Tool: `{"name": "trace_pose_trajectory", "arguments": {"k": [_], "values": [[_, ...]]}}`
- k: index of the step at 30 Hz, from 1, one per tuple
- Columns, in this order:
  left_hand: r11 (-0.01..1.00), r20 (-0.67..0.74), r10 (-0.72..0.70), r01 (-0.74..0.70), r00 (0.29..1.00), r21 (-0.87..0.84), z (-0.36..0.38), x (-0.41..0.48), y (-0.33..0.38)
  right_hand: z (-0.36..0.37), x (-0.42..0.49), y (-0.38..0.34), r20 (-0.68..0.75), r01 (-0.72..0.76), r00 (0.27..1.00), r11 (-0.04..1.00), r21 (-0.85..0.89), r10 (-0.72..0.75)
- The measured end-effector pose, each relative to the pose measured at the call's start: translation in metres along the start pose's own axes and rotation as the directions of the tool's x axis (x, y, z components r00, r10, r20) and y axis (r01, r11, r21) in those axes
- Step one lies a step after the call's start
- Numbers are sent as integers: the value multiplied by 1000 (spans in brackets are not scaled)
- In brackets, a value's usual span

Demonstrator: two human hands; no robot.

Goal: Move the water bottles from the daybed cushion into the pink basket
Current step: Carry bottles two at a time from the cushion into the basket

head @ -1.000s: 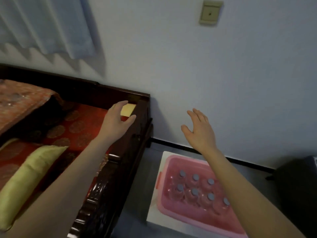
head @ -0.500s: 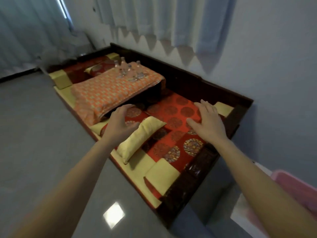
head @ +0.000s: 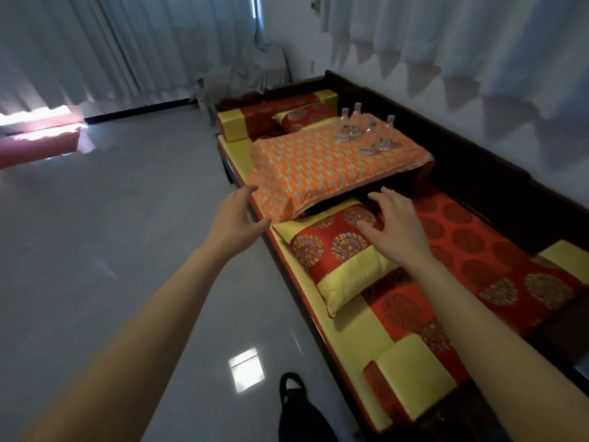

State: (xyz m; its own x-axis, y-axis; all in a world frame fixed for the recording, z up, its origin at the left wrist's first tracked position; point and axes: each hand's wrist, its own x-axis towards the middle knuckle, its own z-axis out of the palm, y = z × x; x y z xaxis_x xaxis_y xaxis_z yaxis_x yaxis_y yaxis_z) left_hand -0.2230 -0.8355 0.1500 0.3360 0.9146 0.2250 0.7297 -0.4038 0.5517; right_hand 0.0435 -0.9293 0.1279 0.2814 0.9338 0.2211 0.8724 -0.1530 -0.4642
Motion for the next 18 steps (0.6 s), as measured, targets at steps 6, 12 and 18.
{"name": "trace_pose_trajectory", "arguments": {"k": [6,12,18], "values": [[998,-9,-15,15,1000,53,-13,85,-76,59,98,-33,15,45,999,999,27,-46],[984,78,-17,3,997,181,-14,168,-144,108,203,-58,74,55,996,998,-24,-53],[981,89,-119,103,989,167,-23,250,-213,159,293,-89,91,78,993,996,-42,-74]]}}
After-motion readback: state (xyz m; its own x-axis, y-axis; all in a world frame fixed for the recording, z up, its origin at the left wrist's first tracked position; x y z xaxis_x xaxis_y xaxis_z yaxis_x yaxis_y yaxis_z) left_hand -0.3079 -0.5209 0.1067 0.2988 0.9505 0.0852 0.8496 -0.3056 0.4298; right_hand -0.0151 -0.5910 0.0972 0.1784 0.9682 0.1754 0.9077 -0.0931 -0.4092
